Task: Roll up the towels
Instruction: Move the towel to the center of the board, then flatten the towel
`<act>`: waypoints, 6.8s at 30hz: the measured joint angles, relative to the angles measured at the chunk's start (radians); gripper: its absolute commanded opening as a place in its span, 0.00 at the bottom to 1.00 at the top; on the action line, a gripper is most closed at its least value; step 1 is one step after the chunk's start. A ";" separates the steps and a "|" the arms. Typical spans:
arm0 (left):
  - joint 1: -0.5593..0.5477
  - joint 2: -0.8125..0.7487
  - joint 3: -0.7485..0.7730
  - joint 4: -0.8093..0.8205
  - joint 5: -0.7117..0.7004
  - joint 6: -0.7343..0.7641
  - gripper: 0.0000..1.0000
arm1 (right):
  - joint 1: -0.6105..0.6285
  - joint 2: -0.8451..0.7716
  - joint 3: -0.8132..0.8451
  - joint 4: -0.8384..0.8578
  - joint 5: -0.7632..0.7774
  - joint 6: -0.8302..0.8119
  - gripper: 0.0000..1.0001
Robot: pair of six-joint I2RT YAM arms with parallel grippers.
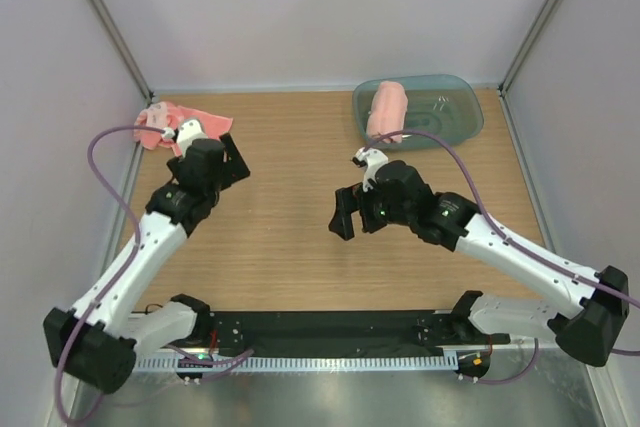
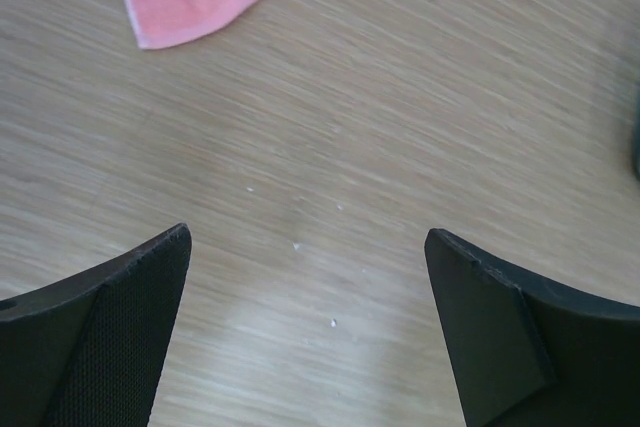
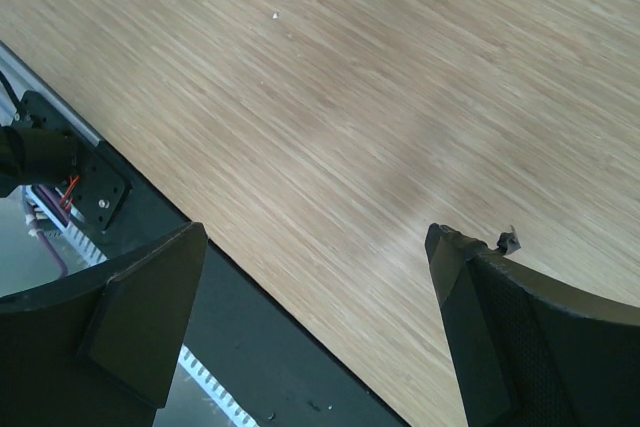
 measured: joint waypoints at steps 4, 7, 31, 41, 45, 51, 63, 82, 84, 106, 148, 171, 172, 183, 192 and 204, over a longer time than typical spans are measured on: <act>0.222 0.166 0.061 -0.009 0.107 -0.037 1.00 | -0.002 -0.045 -0.012 -0.030 0.022 0.000 1.00; 0.359 0.234 0.062 -0.006 0.174 -0.070 1.00 | -0.002 -0.077 -0.027 -0.055 0.022 0.001 1.00; 0.593 0.914 0.354 0.096 0.354 -0.159 0.95 | -0.001 -0.184 -0.103 -0.171 -0.014 0.056 1.00; 0.606 1.009 0.467 0.122 0.375 -0.195 0.71 | -0.001 -0.183 -0.120 -0.172 -0.019 0.055 1.00; 0.607 1.021 0.466 0.146 0.398 -0.214 0.34 | -0.001 -0.182 -0.120 -0.172 -0.020 0.053 1.00; 0.607 1.043 0.457 0.198 0.469 -0.216 0.00 | 0.000 -0.166 -0.126 -0.171 -0.026 0.053 1.00; 0.573 0.991 0.373 0.252 0.519 -0.208 0.00 | 0.000 -0.165 -0.135 -0.170 -0.027 0.066 1.00; -0.219 0.644 0.090 0.244 0.361 -0.374 0.00 | 0.000 -0.317 -0.092 -0.328 0.450 0.244 1.00; -0.290 0.712 0.155 0.242 0.354 -0.414 0.00 | 0.000 -0.328 -0.069 -0.364 0.513 0.272 1.00; -0.380 0.095 0.045 -0.026 0.071 -0.369 0.81 | -0.206 -0.027 -0.050 -0.245 0.328 0.358 1.00; -0.371 -0.331 -0.173 -0.355 -0.091 -0.340 0.86 | -0.452 0.426 -0.175 0.153 0.016 0.275 0.03; -0.371 -0.112 -0.217 -0.203 0.024 -0.340 0.82 | -0.453 -0.058 0.634 -0.272 0.031 0.154 0.01; -0.371 -0.088 -0.217 -0.189 0.040 -0.338 0.81 | -0.453 -0.051 0.610 -0.288 0.024 0.150 0.01; -0.410 0.014 -0.217 -0.078 0.151 -0.328 0.78 | -0.314 0.146 0.708 -0.420 -0.044 0.106 0.01; -0.412 -0.049 -0.214 -0.095 0.139 -0.315 0.79 | -0.182 0.321 1.210 -0.499 0.181 0.108 0.01; -0.412 -0.232 -0.100 -0.296 0.024 -0.292 0.84 | -0.190 -0.105 0.035 -0.404 0.369 0.222 0.01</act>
